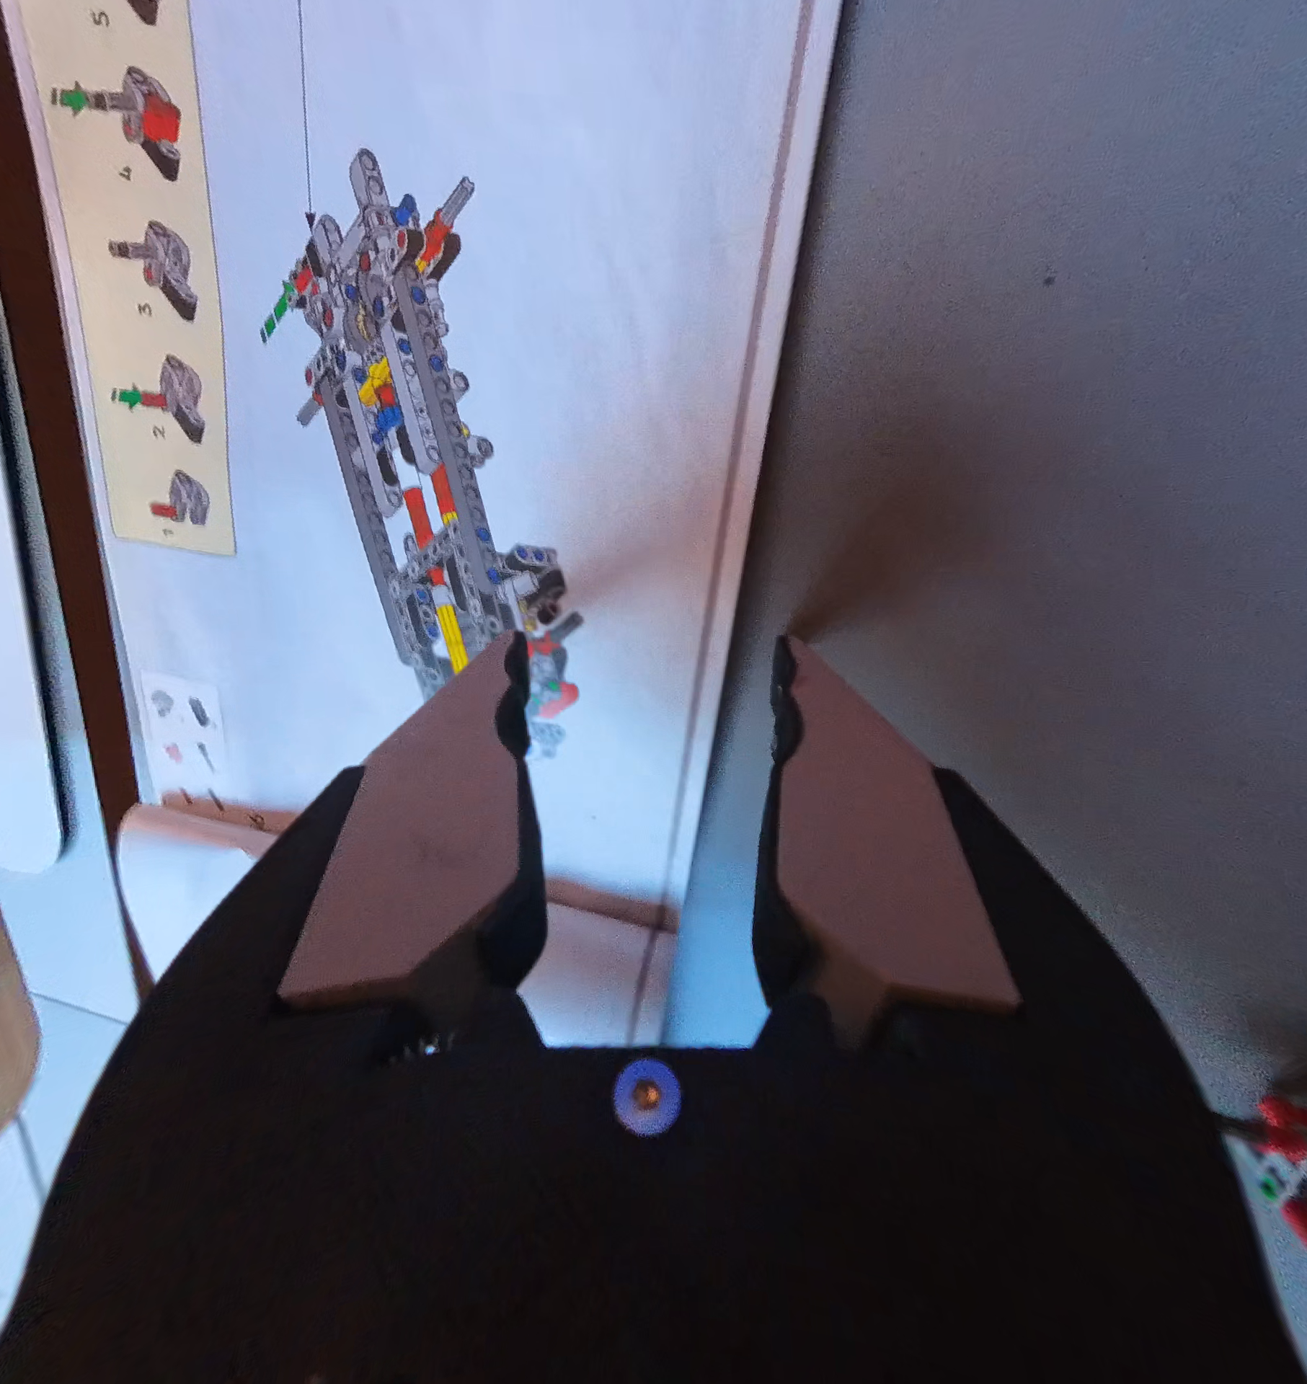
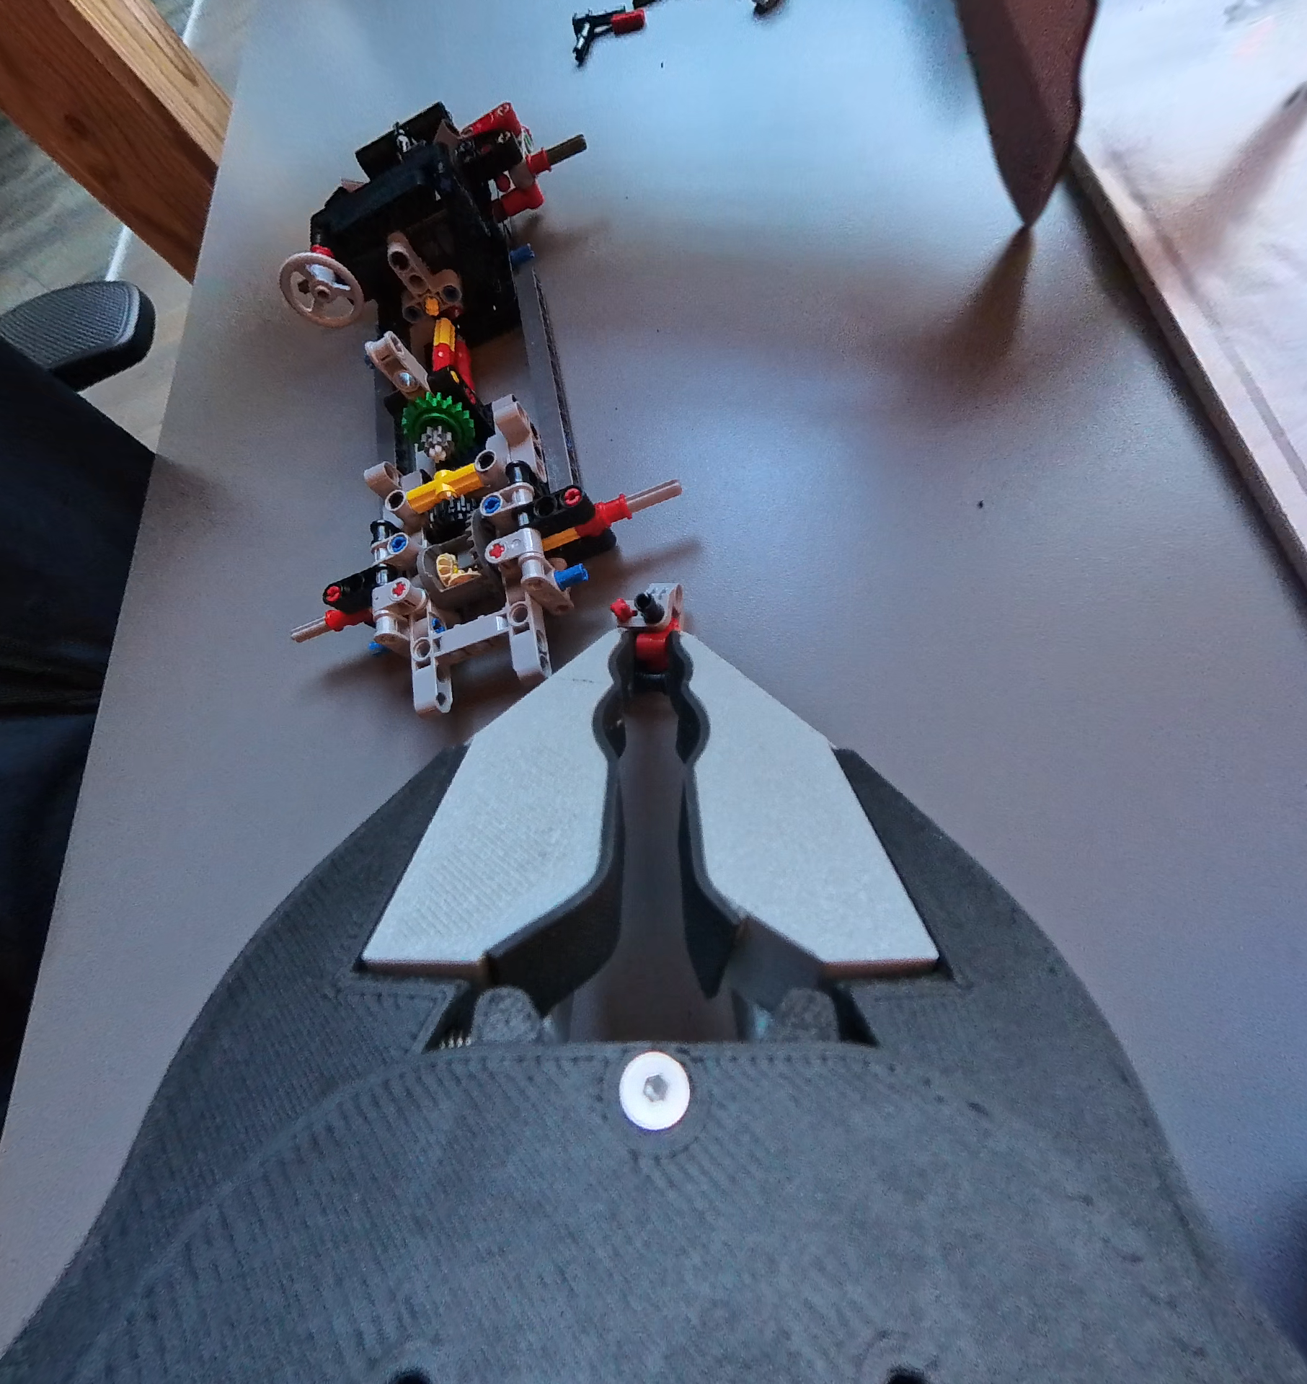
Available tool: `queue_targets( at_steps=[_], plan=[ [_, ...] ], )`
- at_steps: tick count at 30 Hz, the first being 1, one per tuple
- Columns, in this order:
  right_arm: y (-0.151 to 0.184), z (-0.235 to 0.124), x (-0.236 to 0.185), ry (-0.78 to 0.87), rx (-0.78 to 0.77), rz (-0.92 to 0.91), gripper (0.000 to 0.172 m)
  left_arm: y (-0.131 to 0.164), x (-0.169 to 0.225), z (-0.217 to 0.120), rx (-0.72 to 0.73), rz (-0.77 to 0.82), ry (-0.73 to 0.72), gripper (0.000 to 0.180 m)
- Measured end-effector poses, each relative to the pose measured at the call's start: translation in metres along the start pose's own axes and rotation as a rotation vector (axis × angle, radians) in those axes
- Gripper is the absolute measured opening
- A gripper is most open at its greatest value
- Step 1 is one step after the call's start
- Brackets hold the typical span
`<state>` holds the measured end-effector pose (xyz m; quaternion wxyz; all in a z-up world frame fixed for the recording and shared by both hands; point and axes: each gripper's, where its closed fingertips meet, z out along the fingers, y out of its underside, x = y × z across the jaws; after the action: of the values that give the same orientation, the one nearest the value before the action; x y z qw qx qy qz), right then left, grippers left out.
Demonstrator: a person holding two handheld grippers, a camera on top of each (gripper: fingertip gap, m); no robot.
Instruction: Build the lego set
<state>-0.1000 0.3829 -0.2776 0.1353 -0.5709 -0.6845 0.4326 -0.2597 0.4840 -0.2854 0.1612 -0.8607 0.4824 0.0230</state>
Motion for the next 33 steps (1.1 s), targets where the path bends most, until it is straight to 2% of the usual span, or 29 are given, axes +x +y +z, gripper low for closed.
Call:
queue_targets(
  at_steps=[3,7,14,17,20,30,33],
  plan=[
    [0.0,0.0,0.0,0.001,0.001,-0.005,0.005,-0.004,0.006,0.003,-0.02,0.074,0.085,0.048],
    [0.0,0.0,-0.002,-0.004,-0.002,-0.007,0.005,-0.004,0.008,0.002,0.031,0.158,0.062,0.028],
    [0.0,0.0,-0.002,-0.008,-0.003,-0.004,0.005,-0.008,0.001,0.006,0.109,0.189,-0.036,0.001],
    [0.001,0.0,-0.003,-0.006,-0.003,-0.006,0.005,-0.008,0.002,0.005,0.142,0.129,-0.027,0.0],
    [0.001,0.001,-0.003,-0.004,-0.003,-0.009,0.005,-0.006,0.009,0.002,0.165,0.068,0.055,0.0],
    [0.001,0.0,-0.003,-0.01,-0.004,-0.008,0.004,-0.002,0.089,-0.016,0.129,0.052,0.254,0.0],
    [0.0,0.0,-0.003,-0.01,-0.002,-0.01,0.004,0.0,0.104,-0.02,0.105,-0.01,0.296,0.0]
  ],
)
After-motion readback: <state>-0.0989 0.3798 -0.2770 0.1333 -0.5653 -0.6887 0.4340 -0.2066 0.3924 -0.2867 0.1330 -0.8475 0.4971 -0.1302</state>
